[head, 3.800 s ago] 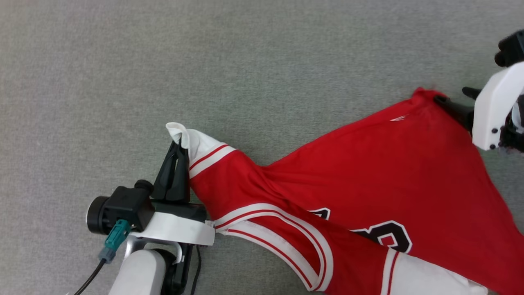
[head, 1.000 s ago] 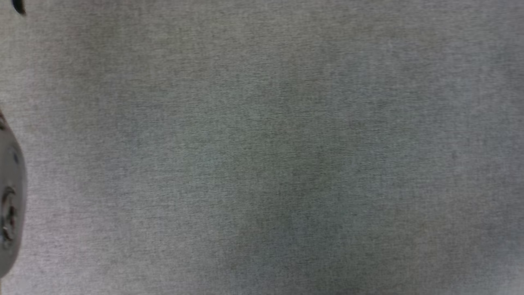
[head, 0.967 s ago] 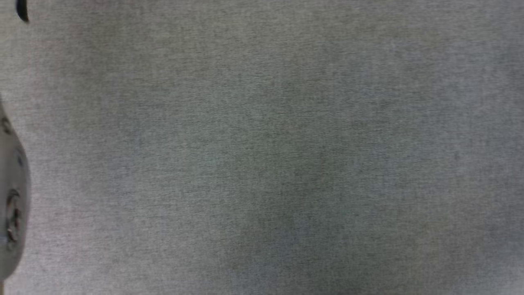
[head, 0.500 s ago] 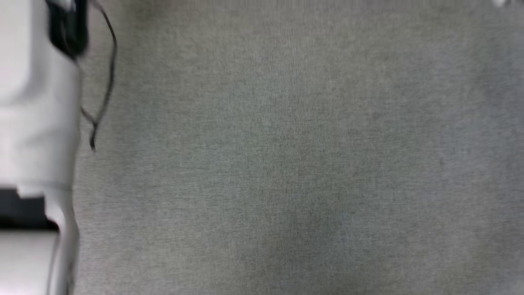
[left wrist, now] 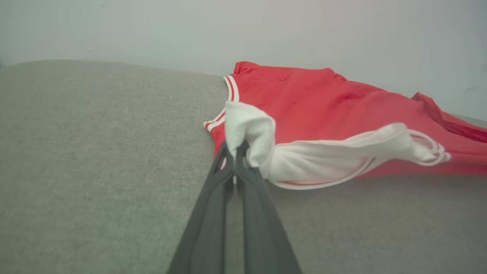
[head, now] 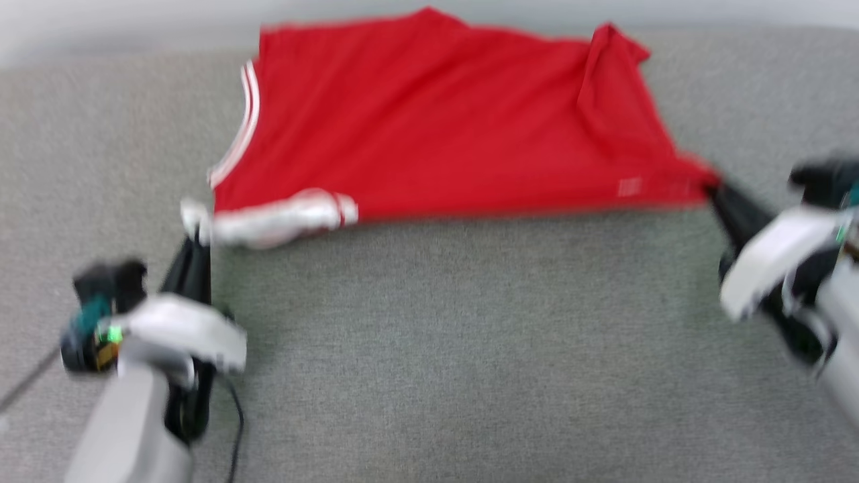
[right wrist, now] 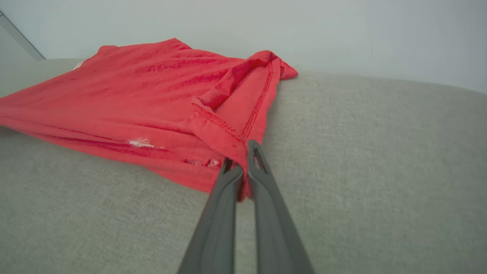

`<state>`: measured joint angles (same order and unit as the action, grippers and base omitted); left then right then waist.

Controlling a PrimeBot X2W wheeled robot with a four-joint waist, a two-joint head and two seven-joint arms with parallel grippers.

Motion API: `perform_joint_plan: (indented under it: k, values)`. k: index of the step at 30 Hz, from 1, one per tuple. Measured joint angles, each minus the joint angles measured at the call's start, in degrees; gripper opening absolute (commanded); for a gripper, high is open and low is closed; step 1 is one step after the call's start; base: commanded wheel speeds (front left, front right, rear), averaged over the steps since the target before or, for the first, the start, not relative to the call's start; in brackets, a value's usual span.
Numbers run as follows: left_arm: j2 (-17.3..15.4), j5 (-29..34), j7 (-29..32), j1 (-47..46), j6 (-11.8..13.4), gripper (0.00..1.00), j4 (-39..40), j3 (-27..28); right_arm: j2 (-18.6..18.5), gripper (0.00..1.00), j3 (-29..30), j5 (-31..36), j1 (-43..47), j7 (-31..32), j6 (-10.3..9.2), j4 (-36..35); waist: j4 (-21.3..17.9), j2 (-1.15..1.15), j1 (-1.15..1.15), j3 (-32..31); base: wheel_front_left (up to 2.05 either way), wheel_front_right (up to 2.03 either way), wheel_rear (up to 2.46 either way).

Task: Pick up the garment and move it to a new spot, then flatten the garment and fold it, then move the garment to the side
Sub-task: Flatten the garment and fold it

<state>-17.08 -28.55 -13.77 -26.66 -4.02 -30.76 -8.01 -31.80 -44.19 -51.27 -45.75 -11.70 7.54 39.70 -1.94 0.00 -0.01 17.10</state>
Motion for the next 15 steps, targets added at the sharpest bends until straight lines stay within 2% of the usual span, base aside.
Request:
perform_joint_plan:
  k: [9, 15]
  values:
    - [0.51, -2.59, 4.08, 23.62, 6.37, 0.0, 15.69, 1.91, -1.32, 0.0, 2.05, 0.54, 18.95, 0.49, 0.01, -5.86, -1.05, 0.0, -0.01, -8.06, 0.0, 0.0, 0.0]
    - [-0.02, -3.28, 9.03, 34.39, 9.68, 0.0, 26.06, 1.76, -2.93, 0.0, 8.01, 2.54, 29.18, 4.3, 0.01, -11.69, -2.26, 0.0, -0.01, -10.49, 0.0, 0.0, 0.0]
